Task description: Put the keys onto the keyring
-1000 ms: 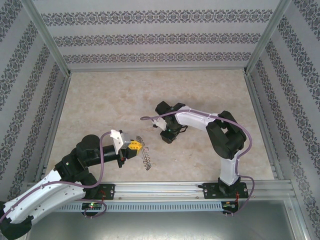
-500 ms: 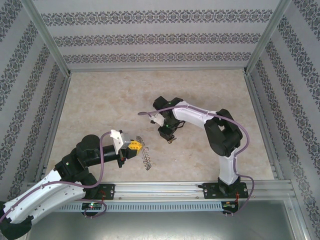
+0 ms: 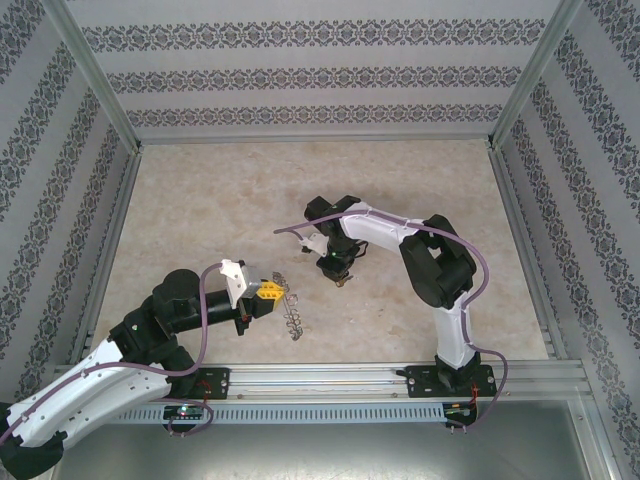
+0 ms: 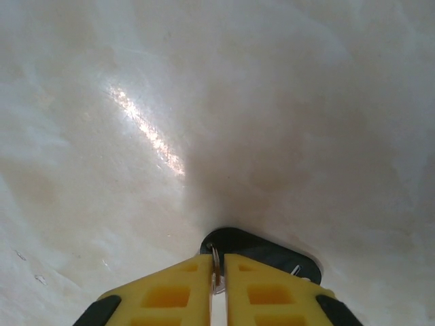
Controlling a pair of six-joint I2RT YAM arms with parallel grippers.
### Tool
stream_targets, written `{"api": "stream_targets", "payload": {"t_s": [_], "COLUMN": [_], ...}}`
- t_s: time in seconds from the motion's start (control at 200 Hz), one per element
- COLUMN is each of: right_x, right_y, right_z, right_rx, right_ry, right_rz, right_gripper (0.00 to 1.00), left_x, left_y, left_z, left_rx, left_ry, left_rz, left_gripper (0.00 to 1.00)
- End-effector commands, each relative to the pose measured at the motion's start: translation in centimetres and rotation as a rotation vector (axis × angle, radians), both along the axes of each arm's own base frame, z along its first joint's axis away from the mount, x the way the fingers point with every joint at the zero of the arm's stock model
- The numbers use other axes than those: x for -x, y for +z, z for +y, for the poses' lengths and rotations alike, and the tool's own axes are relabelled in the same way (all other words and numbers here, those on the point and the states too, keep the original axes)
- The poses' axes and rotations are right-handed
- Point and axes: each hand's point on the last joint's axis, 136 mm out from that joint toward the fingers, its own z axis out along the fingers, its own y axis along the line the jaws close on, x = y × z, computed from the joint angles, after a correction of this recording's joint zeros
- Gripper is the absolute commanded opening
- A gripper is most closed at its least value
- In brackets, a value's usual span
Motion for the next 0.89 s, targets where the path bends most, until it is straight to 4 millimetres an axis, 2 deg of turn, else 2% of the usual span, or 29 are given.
{"api": "stream_targets", "payload": {"t_s": [0.0, 0.2, 0.405, 0.684, 0.809, 0.889], "right_x": [0.1, 0.3, -0.5, -0.4, -0.5, -0.4], "right_y": [0.2, 1.1, 2.8, 1.5, 2.1, 2.3], "right_z": [-0.3, -0.7, 0.3, 1.8, 2.5, 2.2], "right_rx": [0.004, -0.014, -0.16, -0.32, -0.434, -0.465], "right_ry": [0.003, -0.013, -0.095, -0.217, -0.248, -0.269], "right_rz": [0.016, -0.011, -0.149, -0.335, -0.412, -0.44], "right_gripper": [0.05, 0.0, 0.0, 0.0, 0.0, 0.0], "left_x": [0.4, 0.4, 0.5, 0.6, 0.6, 0.6], "left_y": [1.4, 1.5, 1.5, 1.6, 1.7, 1.7], "left_z": [-0.1, -0.1, -0.2, -0.2, -0.1, -0.1], "left_rx": [0.042, 0.045, 0.047, 0.054, 0.057, 0.058], "left_ry": [-0.014, -0.015, -0.017, -0.022, -0.019, -0.02], "left_rz": [-0.029, -0.031, -0.028, -0.028, -0.031, -0.032], "left_gripper": [0.0, 0.0, 0.0, 0.0, 0.0, 0.0]}}
